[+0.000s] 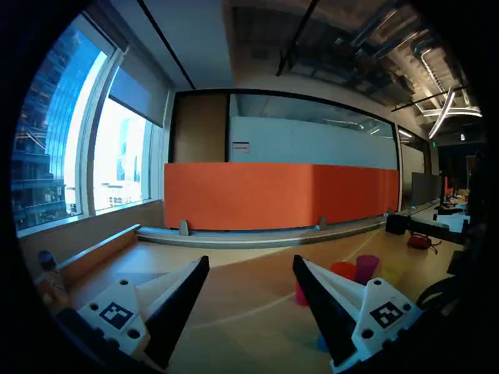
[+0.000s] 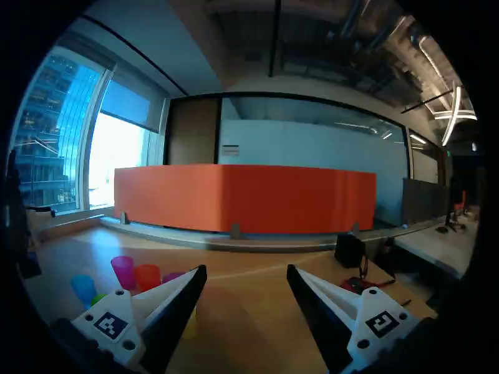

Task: Pour water

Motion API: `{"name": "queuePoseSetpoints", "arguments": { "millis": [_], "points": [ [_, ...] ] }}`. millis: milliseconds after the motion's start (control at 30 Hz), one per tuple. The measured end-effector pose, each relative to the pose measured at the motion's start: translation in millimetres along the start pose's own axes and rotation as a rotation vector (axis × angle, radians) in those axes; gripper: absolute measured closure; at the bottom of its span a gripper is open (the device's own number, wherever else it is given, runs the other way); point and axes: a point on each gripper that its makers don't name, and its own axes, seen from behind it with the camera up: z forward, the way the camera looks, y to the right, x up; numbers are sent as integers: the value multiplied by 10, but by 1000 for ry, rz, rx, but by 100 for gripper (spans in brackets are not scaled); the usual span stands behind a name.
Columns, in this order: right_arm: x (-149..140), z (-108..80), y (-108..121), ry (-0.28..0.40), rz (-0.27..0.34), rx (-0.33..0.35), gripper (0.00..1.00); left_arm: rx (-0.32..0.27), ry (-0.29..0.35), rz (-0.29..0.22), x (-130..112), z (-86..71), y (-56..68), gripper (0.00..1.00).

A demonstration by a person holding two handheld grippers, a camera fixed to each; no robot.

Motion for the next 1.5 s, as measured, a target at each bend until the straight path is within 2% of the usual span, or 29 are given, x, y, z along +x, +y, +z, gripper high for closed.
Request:
{"name": "queuePoseSetpoints", "arguments": {
  "millis": [300,500,800,900,1100,1500],
  "points": [
    [449,29,-109,-6,6,47,1,-7,-19,10,309,167,-20,0],
    [731,52,-152,-6,13,74,1,-39,-21,-15,557,203,-9,0],
    [1146,71,-235,10,10,115,1,-68,-18,-14,938,235,-11,0],
    [1249,78,-268,18,17,133,1,-94,-15,-14,1041,244,32,0],
    [1230,83,-376,14,23,193,1,-157,-21,6,1049,260,177,0],
    [1356,-55,-821,14,59,434,1,-341,-31,8,1048,232,585,0]
  ]
}}
